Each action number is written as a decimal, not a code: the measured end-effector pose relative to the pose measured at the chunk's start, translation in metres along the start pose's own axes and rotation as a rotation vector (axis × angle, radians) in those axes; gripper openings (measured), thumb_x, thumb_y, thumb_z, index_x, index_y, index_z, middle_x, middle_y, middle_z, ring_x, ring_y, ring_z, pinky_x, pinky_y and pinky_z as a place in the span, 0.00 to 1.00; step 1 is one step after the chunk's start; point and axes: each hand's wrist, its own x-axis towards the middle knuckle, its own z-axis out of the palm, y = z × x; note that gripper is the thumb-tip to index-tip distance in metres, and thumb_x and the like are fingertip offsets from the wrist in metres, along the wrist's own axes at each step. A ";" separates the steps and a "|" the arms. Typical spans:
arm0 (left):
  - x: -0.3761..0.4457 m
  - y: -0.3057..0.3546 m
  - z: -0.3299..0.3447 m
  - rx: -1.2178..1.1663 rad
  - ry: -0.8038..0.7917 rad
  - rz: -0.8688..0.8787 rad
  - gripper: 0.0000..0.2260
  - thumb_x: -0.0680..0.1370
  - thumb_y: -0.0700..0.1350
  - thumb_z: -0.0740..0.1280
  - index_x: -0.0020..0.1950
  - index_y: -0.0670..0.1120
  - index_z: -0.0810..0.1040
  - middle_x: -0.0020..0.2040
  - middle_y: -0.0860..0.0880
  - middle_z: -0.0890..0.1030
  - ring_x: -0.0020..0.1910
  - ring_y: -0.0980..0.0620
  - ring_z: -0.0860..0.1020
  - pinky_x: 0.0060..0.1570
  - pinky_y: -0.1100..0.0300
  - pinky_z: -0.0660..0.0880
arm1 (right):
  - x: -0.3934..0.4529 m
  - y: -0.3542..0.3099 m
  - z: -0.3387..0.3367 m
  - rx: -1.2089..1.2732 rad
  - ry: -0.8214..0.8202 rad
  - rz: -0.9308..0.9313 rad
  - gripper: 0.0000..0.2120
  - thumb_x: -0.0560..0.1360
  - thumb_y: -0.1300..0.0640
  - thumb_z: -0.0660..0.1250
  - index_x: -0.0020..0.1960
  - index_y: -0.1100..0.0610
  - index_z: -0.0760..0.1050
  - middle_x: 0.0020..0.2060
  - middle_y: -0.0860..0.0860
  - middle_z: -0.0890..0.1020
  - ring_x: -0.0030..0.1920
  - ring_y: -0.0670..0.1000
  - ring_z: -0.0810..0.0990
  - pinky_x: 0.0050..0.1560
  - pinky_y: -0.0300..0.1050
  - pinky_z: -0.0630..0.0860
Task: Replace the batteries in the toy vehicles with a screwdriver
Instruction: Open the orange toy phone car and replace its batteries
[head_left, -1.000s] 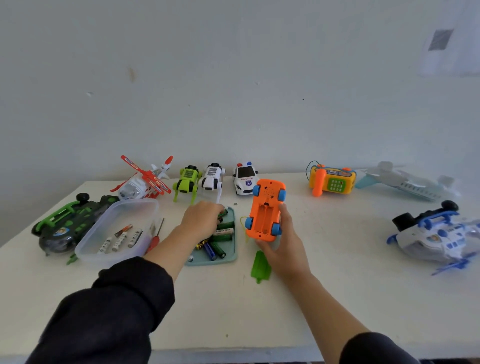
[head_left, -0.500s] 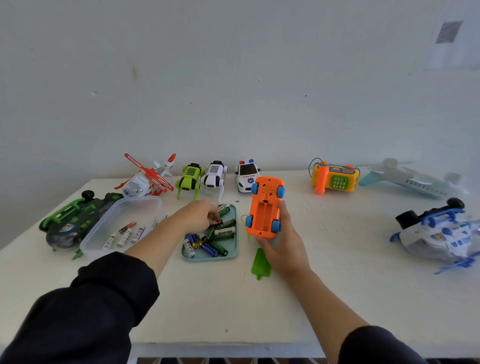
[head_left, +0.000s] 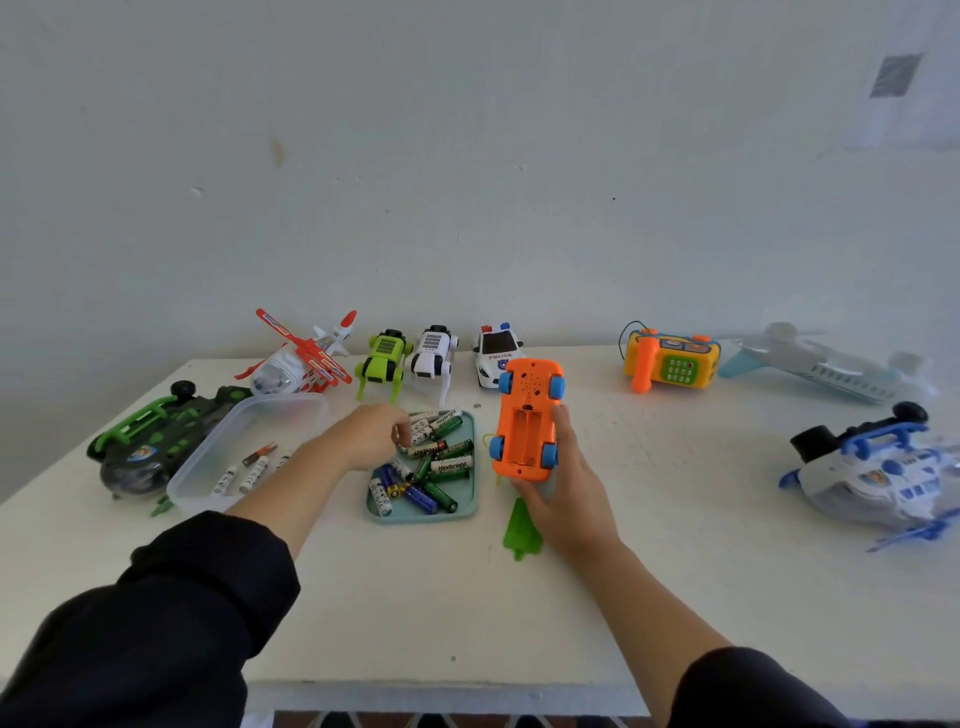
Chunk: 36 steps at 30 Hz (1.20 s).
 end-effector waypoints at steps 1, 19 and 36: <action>-0.002 0.001 -0.001 0.018 -0.048 0.017 0.17 0.72 0.29 0.59 0.45 0.51 0.75 0.48 0.48 0.75 0.44 0.51 0.72 0.37 0.62 0.68 | 0.000 0.000 -0.001 -0.005 0.002 0.002 0.37 0.74 0.53 0.69 0.69 0.33 0.47 0.70 0.46 0.67 0.59 0.52 0.76 0.52 0.42 0.71; -0.023 0.009 0.023 -0.060 0.123 -0.344 0.10 0.76 0.48 0.68 0.46 0.41 0.76 0.40 0.46 0.77 0.42 0.47 0.74 0.39 0.59 0.68 | 0.001 0.001 -0.001 -0.008 -0.023 0.010 0.39 0.75 0.54 0.68 0.66 0.30 0.42 0.74 0.47 0.62 0.62 0.53 0.74 0.55 0.46 0.73; -0.036 0.025 0.015 -0.036 0.033 -0.278 0.09 0.74 0.46 0.71 0.49 0.42 0.77 0.47 0.44 0.80 0.48 0.46 0.78 0.44 0.57 0.72 | 0.001 -0.002 -0.002 0.015 -0.028 0.036 0.39 0.75 0.54 0.69 0.67 0.31 0.42 0.74 0.48 0.63 0.62 0.53 0.75 0.52 0.43 0.72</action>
